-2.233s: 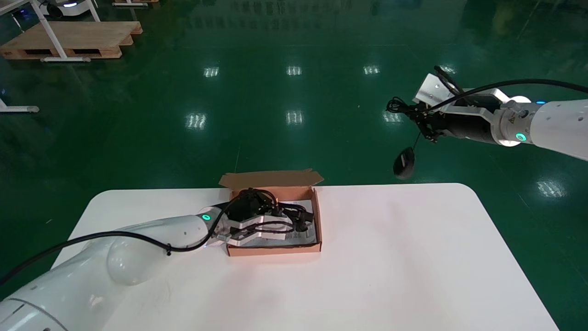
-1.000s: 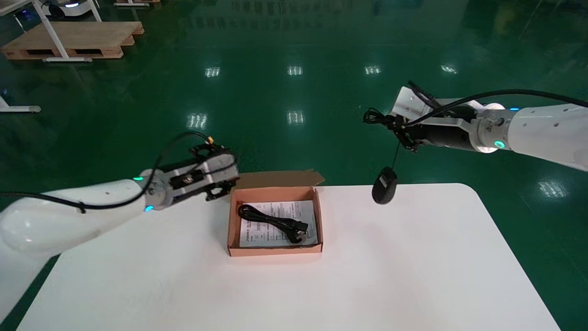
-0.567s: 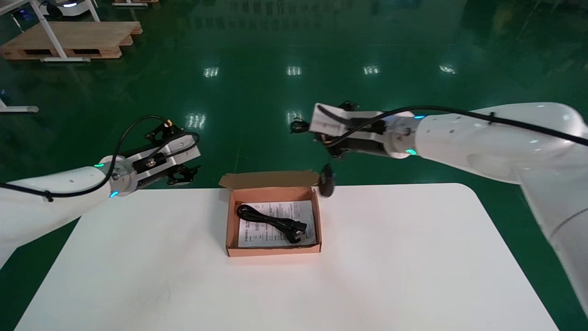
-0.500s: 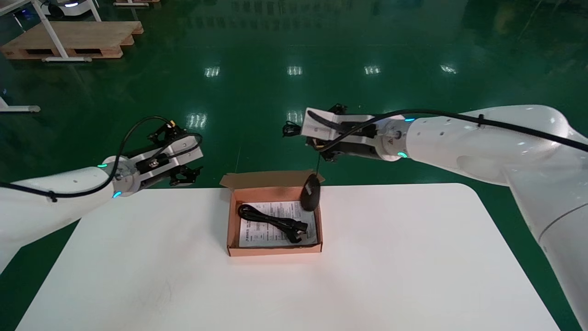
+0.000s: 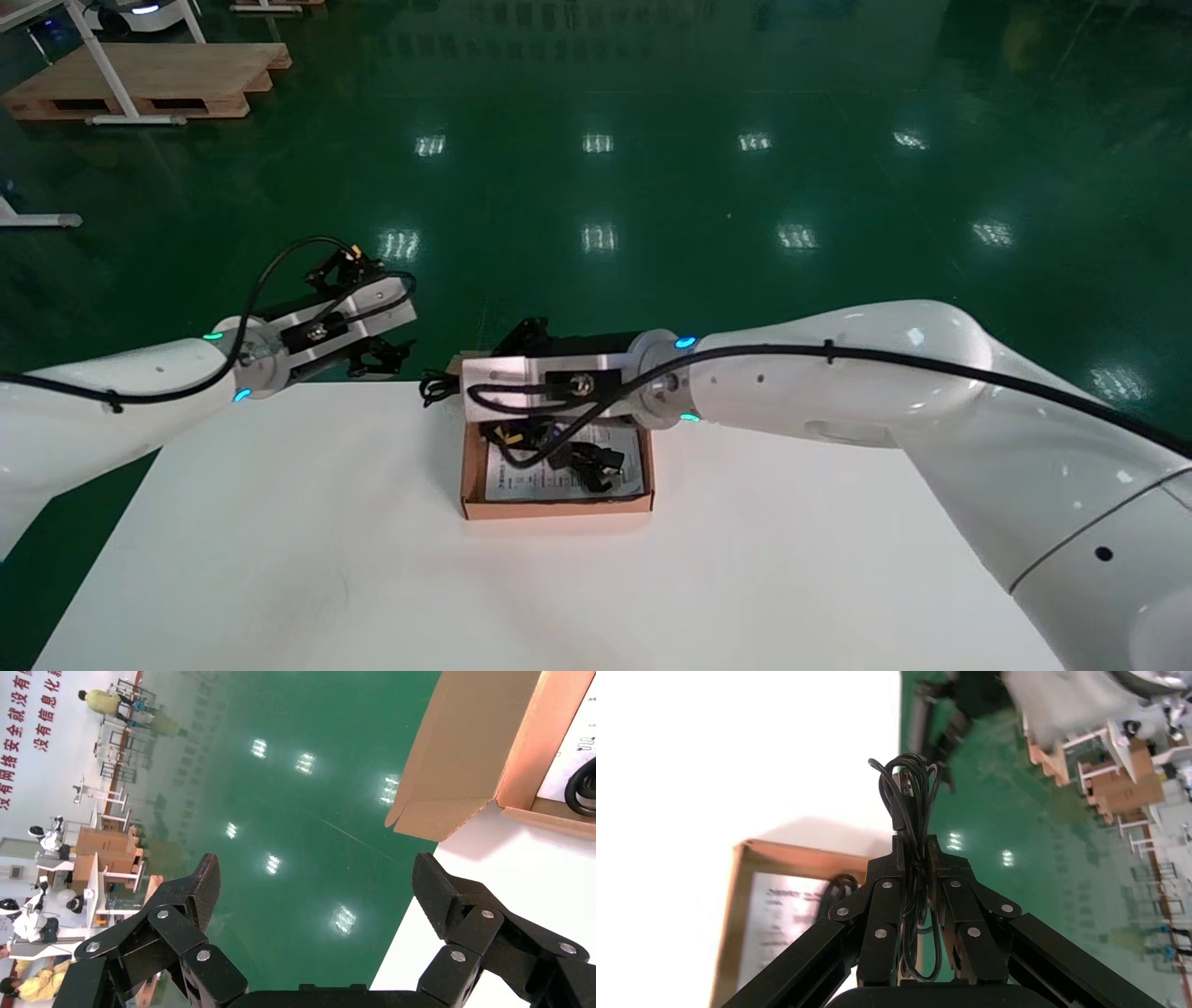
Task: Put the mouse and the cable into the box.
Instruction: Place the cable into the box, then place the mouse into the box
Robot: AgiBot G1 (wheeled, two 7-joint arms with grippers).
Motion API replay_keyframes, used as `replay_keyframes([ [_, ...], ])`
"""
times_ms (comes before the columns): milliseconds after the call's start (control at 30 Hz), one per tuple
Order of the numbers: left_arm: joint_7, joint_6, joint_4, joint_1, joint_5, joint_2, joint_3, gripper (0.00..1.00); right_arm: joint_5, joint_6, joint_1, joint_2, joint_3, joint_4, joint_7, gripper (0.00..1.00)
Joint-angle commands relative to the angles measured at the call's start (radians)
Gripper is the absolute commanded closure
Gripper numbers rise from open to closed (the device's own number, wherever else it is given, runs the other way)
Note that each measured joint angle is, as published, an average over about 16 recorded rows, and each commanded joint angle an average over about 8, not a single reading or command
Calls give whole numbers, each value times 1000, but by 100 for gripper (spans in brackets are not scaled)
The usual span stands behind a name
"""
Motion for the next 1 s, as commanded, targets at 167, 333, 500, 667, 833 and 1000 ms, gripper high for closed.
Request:
replay_keyframes([
  [167,-12,-1,-6,1,9,-2,3,0,29,95,-8,1,-166,22,79,100],
  [333,-21,-1,-10,2,14,-3,5,0,31,221,-24,2,-246,-6,152,92],
  [500,-27,-1,-12,2,18,-4,6,0,62,306,-44,4,-278,-10,194,29],
  [667,-28,-2,-13,2,19,-5,6,0,71,322,-49,5,-285,-10,197,0],
  [833,-27,-1,-13,2,19,-5,6,0,65,311,-46,5,-277,-10,194,0],
  [1000,-26,-1,-13,2,18,-5,6,0,60,303,-43,5,-272,-11,191,0],
])
